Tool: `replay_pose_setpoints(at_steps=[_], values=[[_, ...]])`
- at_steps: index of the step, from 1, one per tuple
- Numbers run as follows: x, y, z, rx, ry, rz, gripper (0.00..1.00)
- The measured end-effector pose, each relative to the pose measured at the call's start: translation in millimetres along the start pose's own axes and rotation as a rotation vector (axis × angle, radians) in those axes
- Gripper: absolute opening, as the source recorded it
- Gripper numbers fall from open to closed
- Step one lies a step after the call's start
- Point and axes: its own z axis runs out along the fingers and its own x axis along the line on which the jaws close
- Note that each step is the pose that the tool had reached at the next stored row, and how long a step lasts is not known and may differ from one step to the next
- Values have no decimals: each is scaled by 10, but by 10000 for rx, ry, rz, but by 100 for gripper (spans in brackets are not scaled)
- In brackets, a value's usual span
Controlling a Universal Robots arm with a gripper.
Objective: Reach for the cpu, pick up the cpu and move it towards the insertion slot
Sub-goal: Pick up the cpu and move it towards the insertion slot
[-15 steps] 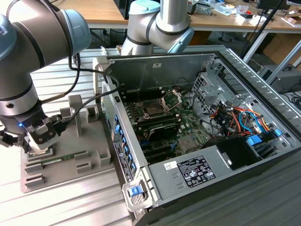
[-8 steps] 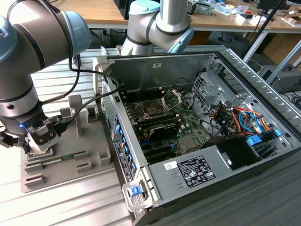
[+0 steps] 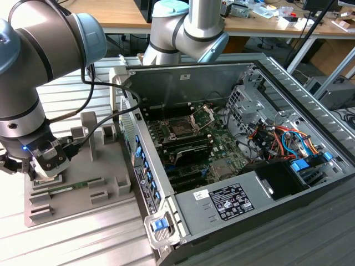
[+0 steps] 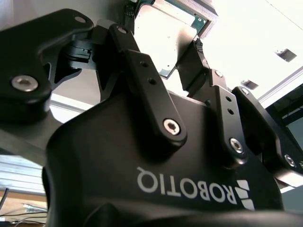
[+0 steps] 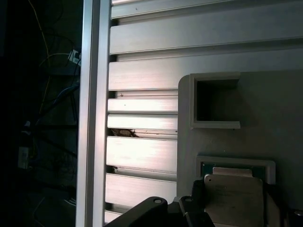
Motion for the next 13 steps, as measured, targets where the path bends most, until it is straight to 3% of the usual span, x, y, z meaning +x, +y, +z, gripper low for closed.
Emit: replay_pose_setpoints(at_steps=[13], values=[[-1,0,-5,1,-3,0,55]])
